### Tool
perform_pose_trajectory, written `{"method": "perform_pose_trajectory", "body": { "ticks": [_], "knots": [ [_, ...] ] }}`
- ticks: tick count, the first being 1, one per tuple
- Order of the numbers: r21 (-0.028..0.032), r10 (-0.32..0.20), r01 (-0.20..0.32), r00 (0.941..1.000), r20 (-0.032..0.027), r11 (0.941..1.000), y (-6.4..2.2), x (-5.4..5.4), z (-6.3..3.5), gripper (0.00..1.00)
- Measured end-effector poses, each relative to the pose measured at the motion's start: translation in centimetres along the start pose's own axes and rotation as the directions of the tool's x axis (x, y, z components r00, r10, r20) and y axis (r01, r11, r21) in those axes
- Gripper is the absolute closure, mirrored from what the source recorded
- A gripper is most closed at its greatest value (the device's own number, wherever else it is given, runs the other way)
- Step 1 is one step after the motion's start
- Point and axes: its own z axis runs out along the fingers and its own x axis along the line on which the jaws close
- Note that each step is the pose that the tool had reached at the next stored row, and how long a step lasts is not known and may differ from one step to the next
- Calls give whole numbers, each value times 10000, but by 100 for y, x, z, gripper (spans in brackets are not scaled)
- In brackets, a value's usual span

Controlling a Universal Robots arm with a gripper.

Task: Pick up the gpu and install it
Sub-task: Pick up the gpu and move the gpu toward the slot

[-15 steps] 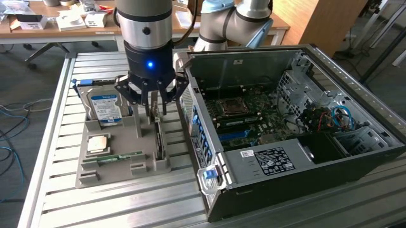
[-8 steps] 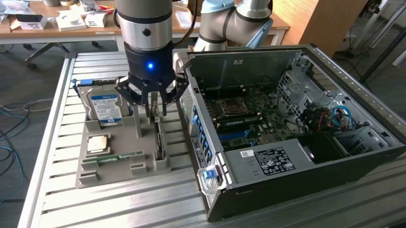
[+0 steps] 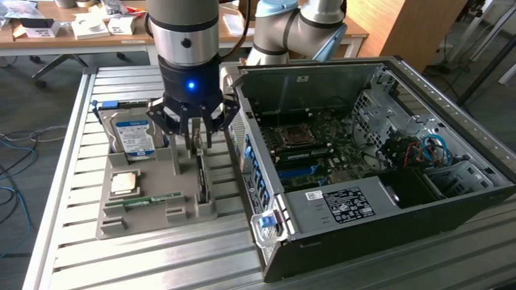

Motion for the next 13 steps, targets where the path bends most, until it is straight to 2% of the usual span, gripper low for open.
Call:
{"method": "perform_pose_trajectory", "body": {
  "ticks": [5,13],
  "knots": [
    [0,0,0,10000,0,10000,-2,1,52,58],
    [-1,0,0,10000,0,10000,-2,-8,56,58]
  ]
}}
